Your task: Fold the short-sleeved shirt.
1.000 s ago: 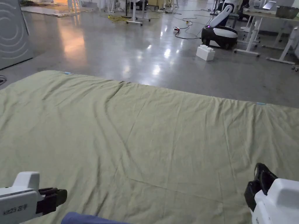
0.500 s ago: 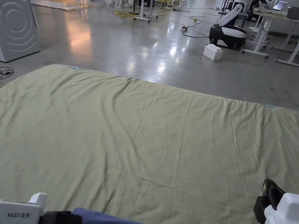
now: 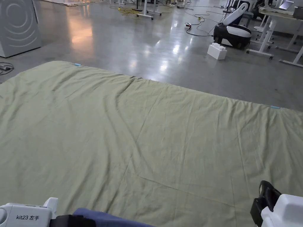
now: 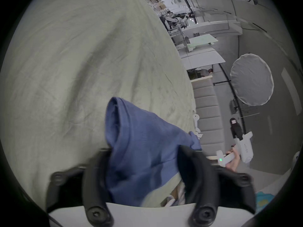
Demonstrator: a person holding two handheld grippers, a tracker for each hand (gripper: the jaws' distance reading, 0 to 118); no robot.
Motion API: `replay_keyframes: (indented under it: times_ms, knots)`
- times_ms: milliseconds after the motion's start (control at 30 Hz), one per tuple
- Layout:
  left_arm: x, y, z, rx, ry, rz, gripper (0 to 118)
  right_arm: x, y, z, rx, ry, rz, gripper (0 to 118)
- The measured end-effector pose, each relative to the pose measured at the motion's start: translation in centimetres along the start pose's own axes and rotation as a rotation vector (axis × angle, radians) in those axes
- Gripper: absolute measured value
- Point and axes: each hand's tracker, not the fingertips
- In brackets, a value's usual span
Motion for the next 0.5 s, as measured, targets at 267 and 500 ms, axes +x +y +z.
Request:
replay_keyframes:
  times_ms: [267, 500]
  knots:
    - [0.8, -0.3, -0.7, -0.008, 0.123, -0.06, 10, -0.1, -0.1, 0.3, -0.007, 0.005, 0.008, 1]
    - [3.4, 1.0, 1.6, 0.01, 0.163, -0.112, 9, 0.5, -0.1, 0.4, 0.0, 0.0, 0.005, 1]
